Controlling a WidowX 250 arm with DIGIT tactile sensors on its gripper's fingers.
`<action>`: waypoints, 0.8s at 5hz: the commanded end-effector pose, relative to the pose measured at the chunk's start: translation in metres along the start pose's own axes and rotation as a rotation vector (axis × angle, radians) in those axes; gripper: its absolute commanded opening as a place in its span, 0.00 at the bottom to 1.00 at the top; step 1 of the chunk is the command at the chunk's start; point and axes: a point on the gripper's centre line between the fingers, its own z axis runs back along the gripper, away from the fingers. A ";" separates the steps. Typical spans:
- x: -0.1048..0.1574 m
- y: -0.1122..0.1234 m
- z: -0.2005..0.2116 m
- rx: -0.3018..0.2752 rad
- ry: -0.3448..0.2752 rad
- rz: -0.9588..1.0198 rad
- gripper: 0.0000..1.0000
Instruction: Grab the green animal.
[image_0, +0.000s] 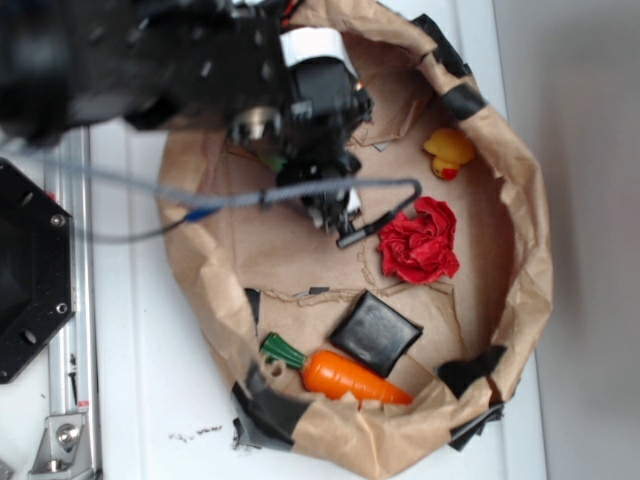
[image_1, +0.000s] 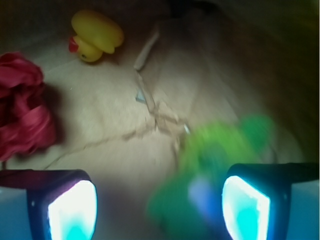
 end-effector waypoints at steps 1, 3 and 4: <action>0.014 0.026 -0.012 0.052 0.013 0.003 1.00; 0.013 0.024 -0.014 0.149 0.035 -0.038 0.00; 0.014 0.024 -0.014 0.147 0.026 -0.065 0.00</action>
